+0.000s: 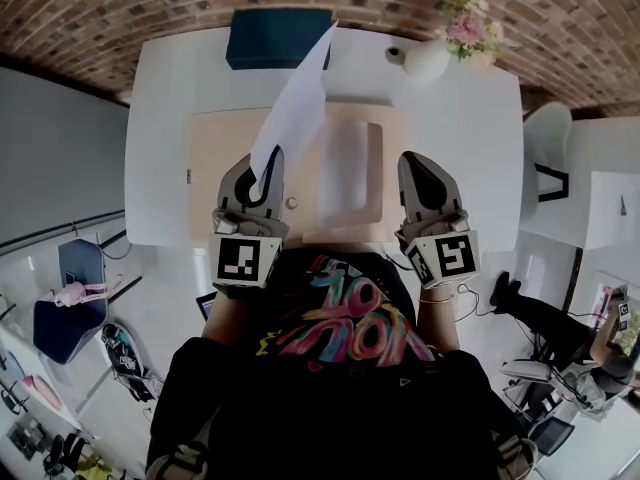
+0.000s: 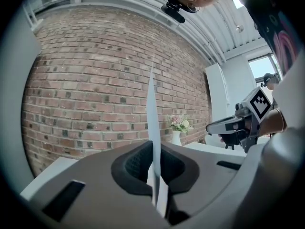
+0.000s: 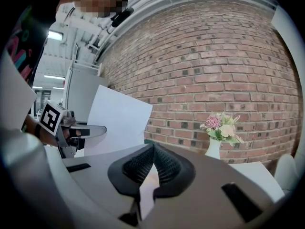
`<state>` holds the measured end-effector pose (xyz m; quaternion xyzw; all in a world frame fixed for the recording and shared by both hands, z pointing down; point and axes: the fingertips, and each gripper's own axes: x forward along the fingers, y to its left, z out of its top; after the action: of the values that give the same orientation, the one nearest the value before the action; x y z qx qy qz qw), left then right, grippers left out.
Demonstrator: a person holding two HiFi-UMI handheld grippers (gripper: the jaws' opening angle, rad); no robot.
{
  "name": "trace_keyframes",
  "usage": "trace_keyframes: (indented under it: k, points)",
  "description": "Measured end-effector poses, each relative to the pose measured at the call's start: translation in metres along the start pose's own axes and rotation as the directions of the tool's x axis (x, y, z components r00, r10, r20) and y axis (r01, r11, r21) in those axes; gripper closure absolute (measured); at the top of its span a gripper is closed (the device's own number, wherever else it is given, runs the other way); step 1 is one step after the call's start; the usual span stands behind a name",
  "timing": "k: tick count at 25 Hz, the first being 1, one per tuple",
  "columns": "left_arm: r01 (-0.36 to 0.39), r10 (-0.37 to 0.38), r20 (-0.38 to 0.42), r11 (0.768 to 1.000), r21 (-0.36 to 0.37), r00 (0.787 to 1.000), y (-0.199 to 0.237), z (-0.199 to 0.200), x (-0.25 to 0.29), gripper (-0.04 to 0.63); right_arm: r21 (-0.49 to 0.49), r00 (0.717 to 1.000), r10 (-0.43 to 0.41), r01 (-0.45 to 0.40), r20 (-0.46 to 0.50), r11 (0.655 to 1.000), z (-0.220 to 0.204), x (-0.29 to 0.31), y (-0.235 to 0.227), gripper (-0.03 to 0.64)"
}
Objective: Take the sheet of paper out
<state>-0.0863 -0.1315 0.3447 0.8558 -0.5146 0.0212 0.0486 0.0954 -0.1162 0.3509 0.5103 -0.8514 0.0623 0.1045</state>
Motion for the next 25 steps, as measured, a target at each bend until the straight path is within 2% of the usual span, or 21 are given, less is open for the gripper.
trace_keyframes:
  k: [8, 12, 16, 22, 25]
  points:
    - [-0.013, 0.013, -0.006, 1.000, -0.024, 1.000, 0.004, 0.000, -0.005, 0.572, -0.010, 0.999, 0.028, -0.028, 0.016, 1.000, 0.004, 0.002, 0.008, 0.597]
    - [-0.008, 0.007, -0.037, 1.000, -0.004, 0.999, 0.007, -0.007, -0.006, 0.572, -0.010, 0.999, 0.035, -0.035, 0.015, 0.999, 0.004, 0.004, 0.011, 0.597]
    - [-0.004, 0.004, -0.015, 1.000, -0.019, 1.000, 0.007, -0.003, -0.003, 0.572, -0.012, 0.999, 0.045, -0.045, 0.017, 0.999, 0.004, 0.005, 0.014, 0.597]
    - [0.020, -0.019, -0.080, 1.000, 0.014, 0.997, 0.009, -0.016, -0.008, 0.572, -0.012, 0.999, 0.053, -0.053, 0.005, 0.999, 0.003, 0.005, 0.017, 0.597]
    - [0.016, -0.016, -0.062, 1.000, 0.004, 0.998, 0.010, -0.014, -0.007, 0.572, -0.001, 0.999, 0.050, -0.050, 0.008, 0.999, 0.002, 0.006, 0.018, 0.597]
